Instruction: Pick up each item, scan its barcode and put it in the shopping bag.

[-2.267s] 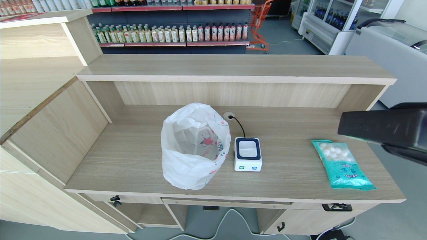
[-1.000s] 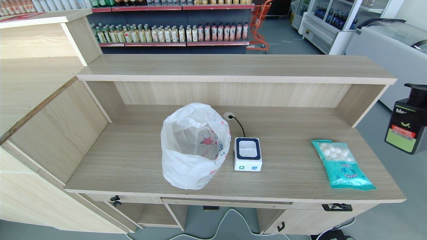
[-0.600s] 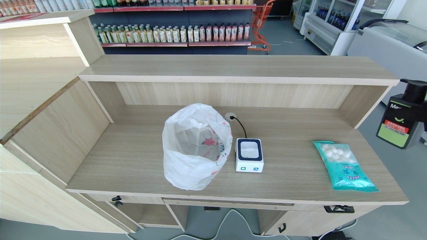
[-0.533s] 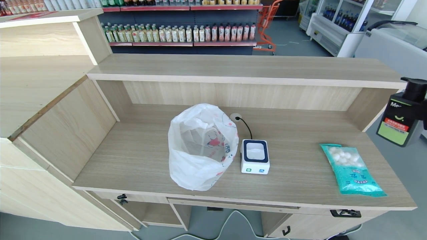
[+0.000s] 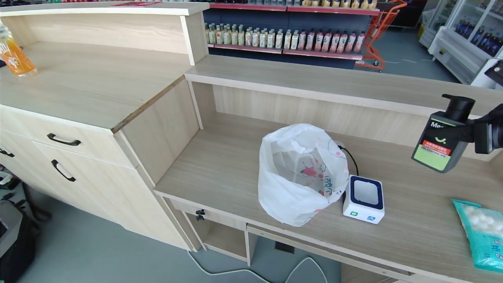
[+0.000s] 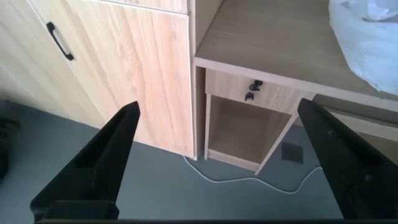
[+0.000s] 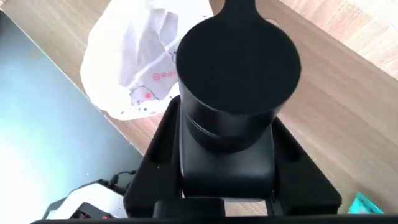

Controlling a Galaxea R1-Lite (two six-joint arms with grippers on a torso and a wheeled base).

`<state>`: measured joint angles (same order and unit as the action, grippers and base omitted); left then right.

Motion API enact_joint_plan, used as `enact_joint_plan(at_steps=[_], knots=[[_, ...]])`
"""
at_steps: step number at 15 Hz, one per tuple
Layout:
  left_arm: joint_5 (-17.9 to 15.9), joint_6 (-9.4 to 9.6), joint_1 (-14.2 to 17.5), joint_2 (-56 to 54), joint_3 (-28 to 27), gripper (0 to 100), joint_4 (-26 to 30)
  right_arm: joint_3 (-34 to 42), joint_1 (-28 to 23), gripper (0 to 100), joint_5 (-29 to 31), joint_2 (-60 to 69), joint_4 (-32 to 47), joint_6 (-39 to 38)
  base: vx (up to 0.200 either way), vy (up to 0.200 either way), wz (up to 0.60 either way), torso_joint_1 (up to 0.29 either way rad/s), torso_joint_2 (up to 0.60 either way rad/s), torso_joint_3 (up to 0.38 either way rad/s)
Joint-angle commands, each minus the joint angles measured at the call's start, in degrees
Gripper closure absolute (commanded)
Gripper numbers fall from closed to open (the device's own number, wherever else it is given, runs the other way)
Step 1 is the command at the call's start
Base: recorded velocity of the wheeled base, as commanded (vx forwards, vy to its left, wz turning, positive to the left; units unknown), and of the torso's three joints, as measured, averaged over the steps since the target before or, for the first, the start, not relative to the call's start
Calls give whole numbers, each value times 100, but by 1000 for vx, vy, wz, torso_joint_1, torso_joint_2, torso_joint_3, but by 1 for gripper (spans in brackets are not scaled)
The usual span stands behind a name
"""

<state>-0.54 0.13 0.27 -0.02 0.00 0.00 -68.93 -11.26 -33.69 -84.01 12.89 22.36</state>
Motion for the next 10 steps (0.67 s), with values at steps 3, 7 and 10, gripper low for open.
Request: enact_joint_plan(at_steps=[3,7,10], knots=[[1,-5,-9,2,0,0,9,37,-95,100,-577,-802,-243,-65,0,0,0,0,0,0],[1,4,-9,2,0,0,9,-24,-324,100,-1807,-1382,-392,-610,0,0,0,0,0,0],[1,-5,-9,2,0,0,9,-7,-341,100,-1939,-1637,-401,-627,0,0,0,0,0,0]])
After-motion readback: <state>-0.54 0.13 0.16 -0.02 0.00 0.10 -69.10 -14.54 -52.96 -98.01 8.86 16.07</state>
